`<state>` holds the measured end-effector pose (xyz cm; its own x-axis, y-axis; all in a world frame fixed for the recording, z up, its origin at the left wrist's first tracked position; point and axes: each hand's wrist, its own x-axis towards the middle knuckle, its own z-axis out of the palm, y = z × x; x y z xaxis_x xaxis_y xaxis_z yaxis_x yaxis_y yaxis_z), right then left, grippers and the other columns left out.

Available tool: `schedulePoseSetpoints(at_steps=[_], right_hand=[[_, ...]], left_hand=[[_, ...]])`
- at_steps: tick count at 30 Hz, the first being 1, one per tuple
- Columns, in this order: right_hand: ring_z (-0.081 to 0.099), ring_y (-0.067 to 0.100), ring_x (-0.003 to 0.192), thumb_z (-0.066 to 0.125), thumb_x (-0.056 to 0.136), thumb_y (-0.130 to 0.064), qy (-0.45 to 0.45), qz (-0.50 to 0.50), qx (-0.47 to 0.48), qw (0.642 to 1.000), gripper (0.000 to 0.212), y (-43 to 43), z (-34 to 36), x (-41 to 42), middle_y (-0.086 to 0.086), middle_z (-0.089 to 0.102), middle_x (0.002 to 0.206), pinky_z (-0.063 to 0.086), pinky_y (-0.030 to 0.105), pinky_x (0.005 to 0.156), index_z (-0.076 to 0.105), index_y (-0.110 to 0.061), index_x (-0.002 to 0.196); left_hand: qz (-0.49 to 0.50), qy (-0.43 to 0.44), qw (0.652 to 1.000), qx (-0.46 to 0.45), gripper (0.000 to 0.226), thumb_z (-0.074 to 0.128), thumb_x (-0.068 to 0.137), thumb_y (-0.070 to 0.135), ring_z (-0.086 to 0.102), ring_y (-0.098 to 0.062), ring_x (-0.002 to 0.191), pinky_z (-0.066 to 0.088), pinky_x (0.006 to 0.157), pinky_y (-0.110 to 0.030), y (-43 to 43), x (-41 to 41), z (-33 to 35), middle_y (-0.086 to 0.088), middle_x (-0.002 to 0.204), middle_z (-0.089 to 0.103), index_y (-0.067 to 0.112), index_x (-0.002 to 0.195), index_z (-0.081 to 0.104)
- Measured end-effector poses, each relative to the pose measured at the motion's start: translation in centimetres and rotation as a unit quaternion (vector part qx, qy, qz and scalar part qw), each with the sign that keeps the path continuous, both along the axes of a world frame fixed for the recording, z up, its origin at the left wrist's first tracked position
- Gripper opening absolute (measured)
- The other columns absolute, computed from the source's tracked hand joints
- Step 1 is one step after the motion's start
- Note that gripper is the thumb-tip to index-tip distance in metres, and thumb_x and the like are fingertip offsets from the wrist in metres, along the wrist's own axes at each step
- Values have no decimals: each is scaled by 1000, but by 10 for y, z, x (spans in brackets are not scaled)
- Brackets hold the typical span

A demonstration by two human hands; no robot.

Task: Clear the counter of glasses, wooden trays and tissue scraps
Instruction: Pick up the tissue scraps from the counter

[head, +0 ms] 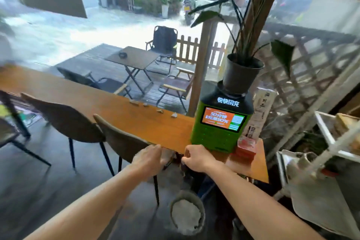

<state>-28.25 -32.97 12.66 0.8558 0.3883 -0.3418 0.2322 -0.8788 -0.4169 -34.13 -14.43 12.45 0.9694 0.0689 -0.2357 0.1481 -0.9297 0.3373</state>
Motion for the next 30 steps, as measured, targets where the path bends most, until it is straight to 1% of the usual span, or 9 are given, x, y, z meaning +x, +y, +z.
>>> schedulePoseSetpoints(at_steps=[2, 5, 10, 13, 17, 21, 25, 27, 30], right_hand=[[62, 25, 85, 59, 88, -36, -4, 16, -3, 1000, 16, 18, 2, 3, 5, 67, 95, 55, 40, 77, 61, -20, 87], [62, 26, 90, 59, 89, -34, -7, 30, -9, 999, 14, 37, 4, 11, 6, 67, 99, 54, 40, 82, 61, -20, 89], [63, 25, 90, 59, 86, -33, 6, 14, -16, 1000, 15, 62, -2, 44, 5, 69, 97, 55, 40, 82, 64, -19, 90], [64, 25, 89, 57, 85, -34, 16, 13, -18, 1000, 14, 80, -18, 72, 5, 70, 95, 55, 39, 81, 63, -21, 86], [63, 25, 92, 56, 83, -35, 40, 10, -23, 999, 14, 107, -45, 122, 5, 70, 101, 54, 37, 81, 62, -22, 87], [62, 25, 93, 58, 84, -33, 66, -19, -27, 997, 15, 132, -67, 196, 6, 68, 103, 54, 38, 80, 62, -20, 90], [61, 28, 91, 54, 87, -32, 78, -40, -39, 995, 15, 151, -82, 273, 7, 66, 101, 54, 40, 79, 60, -18, 89], [61, 29, 93, 54, 86, -31, 80, -54, -41, 994, 16, 157, -88, 303, 9, 67, 104, 53, 38, 78, 61, -17, 89], [61, 28, 97, 55, 85, -31, 95, -77, -53, 991, 18, 162, -100, 333, 8, 67, 109, 52, 36, 78, 63, -18, 95]], left_hand=[[9, -6, 1000, 6, 15, 52, 83, 30, 61, -32, 108, 51, 85, -41, 17, -1, 4, -12, 112, 65, 18, 92, 48], [30, -21, 999, -3, 16, 52, 85, 29, 61, -33, 105, 51, 84, -41, 35, 6, 8, -12, 109, 65, 16, 94, 52], [39, -32, 998, -30, 14, 51, 87, 31, 62, -31, 99, 51, 80, -39, 55, 33, 1, -9, 101, 65, 18, 91, 52], [33, -21, 999, -38, 17, 50, 90, 30, 60, -29, 101, 50, 83, -38, 69, 60, -11, -8, 103, 63, 17, 98, 56], [9, 8, 999, -37, 19, 51, 93, 33, 57, -27, 105, 48, 87, -40, 92, 115, -25, -6, 108, 61, 18, 103, 55], [-17, 41, 999, -27, 17, 50, 94, 32, 57, -27, 103, 49, 88, -43, 124, 188, -34, -6, 108, 61, 18, 102, 53], [-24, 74, 997, -19, 15, 49, 95, 31, 57, -26, 98, 50, 82, -40, 155, 266, -46, -4, 108, 60, 18, 101, 53], [-27, 76, 997, -18, 15, 49, 94, 30, 57, -26, 98, 50, 80, -38, 166, 299, -55, -4, 106, 61, 18, 101, 55], [-28, 99, 994, -33, 13, 49, 93, 28, 58, -23, 91, 49, 72, -37, 175, 335, -74, -3, 101, 63, 19, 99, 55]])
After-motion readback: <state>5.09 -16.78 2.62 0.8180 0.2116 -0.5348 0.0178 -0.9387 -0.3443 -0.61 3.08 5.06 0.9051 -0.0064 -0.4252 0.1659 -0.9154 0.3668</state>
